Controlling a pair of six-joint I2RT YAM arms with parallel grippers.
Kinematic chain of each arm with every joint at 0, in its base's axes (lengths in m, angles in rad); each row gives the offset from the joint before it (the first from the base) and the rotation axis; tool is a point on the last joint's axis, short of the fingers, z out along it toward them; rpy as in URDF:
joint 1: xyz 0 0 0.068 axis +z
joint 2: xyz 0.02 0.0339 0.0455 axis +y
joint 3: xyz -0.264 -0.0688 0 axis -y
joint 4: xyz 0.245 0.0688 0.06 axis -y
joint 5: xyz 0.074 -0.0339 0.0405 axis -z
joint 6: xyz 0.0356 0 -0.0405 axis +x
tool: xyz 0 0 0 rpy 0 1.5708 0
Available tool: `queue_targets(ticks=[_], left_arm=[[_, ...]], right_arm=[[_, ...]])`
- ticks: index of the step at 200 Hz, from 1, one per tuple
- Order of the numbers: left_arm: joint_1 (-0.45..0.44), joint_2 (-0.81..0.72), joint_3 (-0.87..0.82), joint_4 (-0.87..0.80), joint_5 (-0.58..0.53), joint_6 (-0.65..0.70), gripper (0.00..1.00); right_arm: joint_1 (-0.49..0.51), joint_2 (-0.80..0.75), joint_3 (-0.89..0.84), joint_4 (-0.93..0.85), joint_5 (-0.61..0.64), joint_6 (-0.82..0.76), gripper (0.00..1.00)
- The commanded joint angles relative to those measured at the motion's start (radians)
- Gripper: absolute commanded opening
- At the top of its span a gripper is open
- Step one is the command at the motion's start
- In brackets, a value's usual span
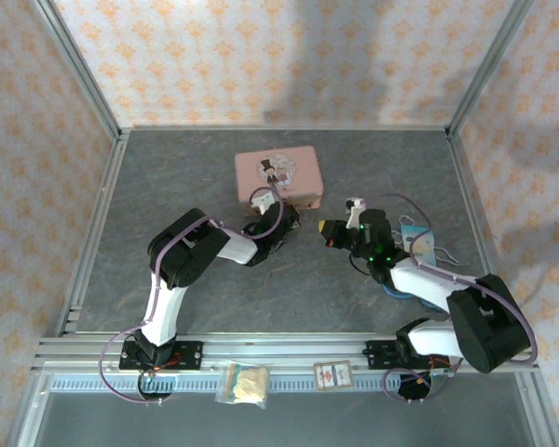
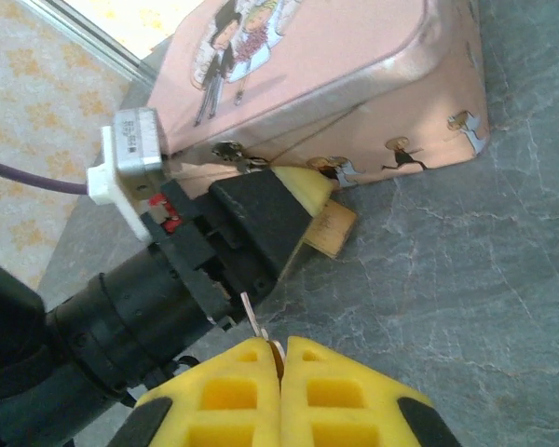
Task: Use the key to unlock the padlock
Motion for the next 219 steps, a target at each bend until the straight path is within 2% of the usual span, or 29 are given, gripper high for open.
queue_targets(ticks=[1, 37, 52, 79, 133, 157, 219], left_arm=[[0.024, -0.021, -0.059, -0.006, 0.074, -0.052, 0.01], [0.038, -0.083, -0.117, 0.02, 0.147, -0.031, 0.0], [0.052, -0.096, -0.148, 0.059, 0.213, -0.03, 0.0], [0.085, -0.092, -0.215, 0.233, 0.347, -0.135, 0.0], [0.098, -0.071, -0.248, 0.506, 0.478, -0.302, 0.0], [0.1, -0.053, -0.256, 0.589, 0.511, -0.352, 0.0], [0.102, -0.058, -0.288, 0.664, 0.539, -0.4, 0.0]], right_arm=[[-0.012, 0.041, -0.027, 0.095, -0.042, 0.065, 0.0], [-0.016, 0.112, -0.051, 0.177, -0.063, 0.134, 0.0], [-0.015, 0.141, -0.06, 0.224, -0.089, 0.158, 0.0], [-0.016, 0.199, -0.067, 0.31, -0.147, 0.214, 0.0], [-0.015, 0.307, -0.078, 0.515, -0.239, 0.388, 0.0], [-0.016, 0.345, -0.081, 0.588, -0.256, 0.444, 0.0], [-0.046, 0.4, -0.097, 0.725, -0.278, 0.516, 0.0]])
